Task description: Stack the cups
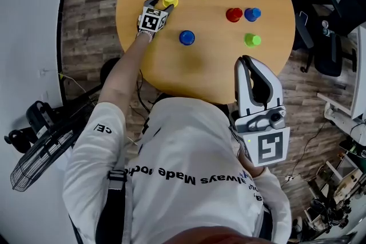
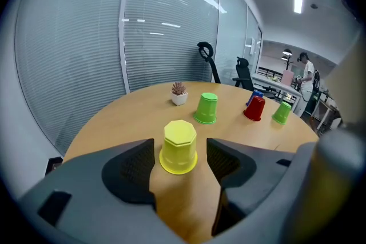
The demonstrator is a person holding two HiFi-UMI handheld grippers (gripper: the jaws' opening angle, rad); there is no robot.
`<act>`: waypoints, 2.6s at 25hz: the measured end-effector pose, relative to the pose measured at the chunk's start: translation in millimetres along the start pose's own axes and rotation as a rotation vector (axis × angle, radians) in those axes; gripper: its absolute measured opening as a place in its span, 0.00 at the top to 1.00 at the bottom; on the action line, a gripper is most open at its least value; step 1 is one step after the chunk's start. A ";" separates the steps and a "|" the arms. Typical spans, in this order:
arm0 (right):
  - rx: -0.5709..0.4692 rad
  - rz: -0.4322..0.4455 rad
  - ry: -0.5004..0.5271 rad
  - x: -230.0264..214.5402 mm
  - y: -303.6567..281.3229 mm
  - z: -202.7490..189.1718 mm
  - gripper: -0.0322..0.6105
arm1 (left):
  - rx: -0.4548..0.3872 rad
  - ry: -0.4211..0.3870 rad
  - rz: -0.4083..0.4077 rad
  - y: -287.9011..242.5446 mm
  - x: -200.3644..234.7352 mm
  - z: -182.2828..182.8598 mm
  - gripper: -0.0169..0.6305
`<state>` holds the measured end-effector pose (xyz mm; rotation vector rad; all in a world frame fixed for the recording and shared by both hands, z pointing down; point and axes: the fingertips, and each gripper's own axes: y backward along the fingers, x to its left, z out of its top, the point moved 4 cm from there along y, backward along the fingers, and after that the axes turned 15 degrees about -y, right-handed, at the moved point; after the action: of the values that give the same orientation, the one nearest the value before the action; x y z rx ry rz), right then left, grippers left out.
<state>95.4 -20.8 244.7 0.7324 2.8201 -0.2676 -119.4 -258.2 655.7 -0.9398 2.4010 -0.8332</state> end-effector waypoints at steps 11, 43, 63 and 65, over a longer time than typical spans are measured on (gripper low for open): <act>0.023 -0.018 -0.010 -11.1 -5.4 -5.4 0.88 | 0.039 -0.098 -0.013 -25.2 7.6 11.1 0.56; -0.020 -0.003 0.023 7.3 20.6 4.7 0.88 | 0.023 -0.042 -0.004 38.2 -48.6 -30.2 0.60; -0.042 0.009 0.031 15.4 40.1 6.6 0.88 | 0.034 -0.029 -0.013 79.2 -112.4 -50.9 0.60; -0.044 0.009 0.030 14.0 40.8 7.0 0.88 | 0.038 -0.031 -0.012 79.6 -115.0 -51.9 0.60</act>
<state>104.8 19.1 229.5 0.7460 2.8402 -0.1934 -107.6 -109.5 659.8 -0.9462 2.3473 -0.8585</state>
